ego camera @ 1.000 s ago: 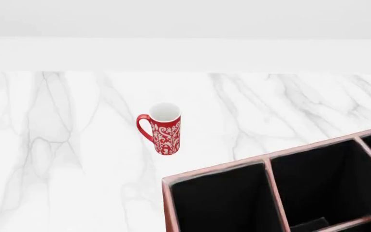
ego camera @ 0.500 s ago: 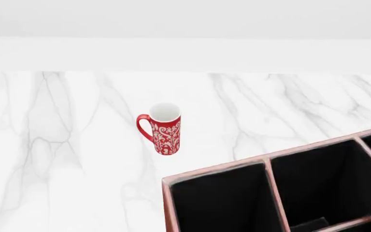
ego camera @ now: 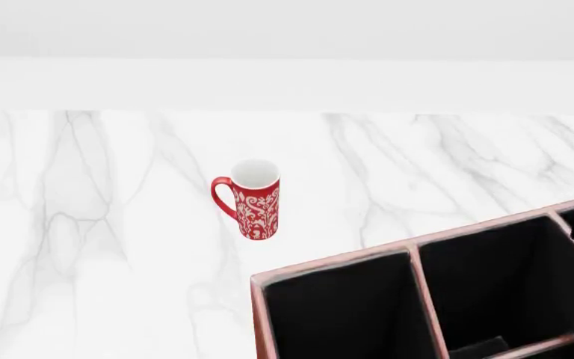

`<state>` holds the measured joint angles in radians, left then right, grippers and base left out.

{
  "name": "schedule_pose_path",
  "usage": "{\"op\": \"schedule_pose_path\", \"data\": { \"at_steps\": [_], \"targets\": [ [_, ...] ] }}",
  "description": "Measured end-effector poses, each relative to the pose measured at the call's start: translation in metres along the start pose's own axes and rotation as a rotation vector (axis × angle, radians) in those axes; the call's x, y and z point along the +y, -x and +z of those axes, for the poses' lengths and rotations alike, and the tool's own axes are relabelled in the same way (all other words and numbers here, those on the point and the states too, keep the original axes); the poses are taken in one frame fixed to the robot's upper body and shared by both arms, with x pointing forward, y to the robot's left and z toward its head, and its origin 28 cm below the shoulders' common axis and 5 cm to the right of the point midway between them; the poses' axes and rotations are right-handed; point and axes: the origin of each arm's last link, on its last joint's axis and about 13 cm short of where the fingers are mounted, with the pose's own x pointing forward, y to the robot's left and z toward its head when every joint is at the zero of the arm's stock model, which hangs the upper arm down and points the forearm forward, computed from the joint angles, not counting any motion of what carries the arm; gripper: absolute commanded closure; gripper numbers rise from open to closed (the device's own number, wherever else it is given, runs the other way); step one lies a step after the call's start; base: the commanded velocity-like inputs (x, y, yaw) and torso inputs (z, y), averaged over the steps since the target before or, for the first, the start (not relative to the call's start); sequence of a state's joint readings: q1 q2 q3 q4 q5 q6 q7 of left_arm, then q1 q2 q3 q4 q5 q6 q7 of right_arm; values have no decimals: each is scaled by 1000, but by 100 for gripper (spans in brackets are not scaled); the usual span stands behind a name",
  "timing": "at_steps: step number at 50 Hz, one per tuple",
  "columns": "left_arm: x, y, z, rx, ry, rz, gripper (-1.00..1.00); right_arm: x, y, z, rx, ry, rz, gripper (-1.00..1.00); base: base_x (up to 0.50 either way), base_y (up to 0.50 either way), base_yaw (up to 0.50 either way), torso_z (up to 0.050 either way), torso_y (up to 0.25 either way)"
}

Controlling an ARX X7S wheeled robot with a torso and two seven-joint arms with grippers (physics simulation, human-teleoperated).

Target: Pick up the book and place it in the right compartment of the caddy.

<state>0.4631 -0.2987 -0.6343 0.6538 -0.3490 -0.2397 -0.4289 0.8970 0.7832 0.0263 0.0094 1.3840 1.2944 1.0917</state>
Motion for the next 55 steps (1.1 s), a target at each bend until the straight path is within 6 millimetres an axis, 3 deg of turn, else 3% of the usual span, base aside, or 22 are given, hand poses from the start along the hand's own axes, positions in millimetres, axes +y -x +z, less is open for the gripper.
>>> {"op": "schedule_pose_path", "data": {
  "at_steps": [37, 38, 55],
  "targets": [
    [1, 1, 1, -3, -1, 1, -100, 8, -23, -22, 95, 15, 23, 100, 0, 0, 0, 1, 1],
    [1, 1, 1, -3, -1, 1, -100, 8, -23, -22, 97, 15, 24, -100, 0, 0, 0, 0, 0],
    [1, 1, 0, -3, -2, 0, -100, 7, -24, -17, 77, 1, 12, -100, 0, 0, 0, 0, 0]
  ]
}}
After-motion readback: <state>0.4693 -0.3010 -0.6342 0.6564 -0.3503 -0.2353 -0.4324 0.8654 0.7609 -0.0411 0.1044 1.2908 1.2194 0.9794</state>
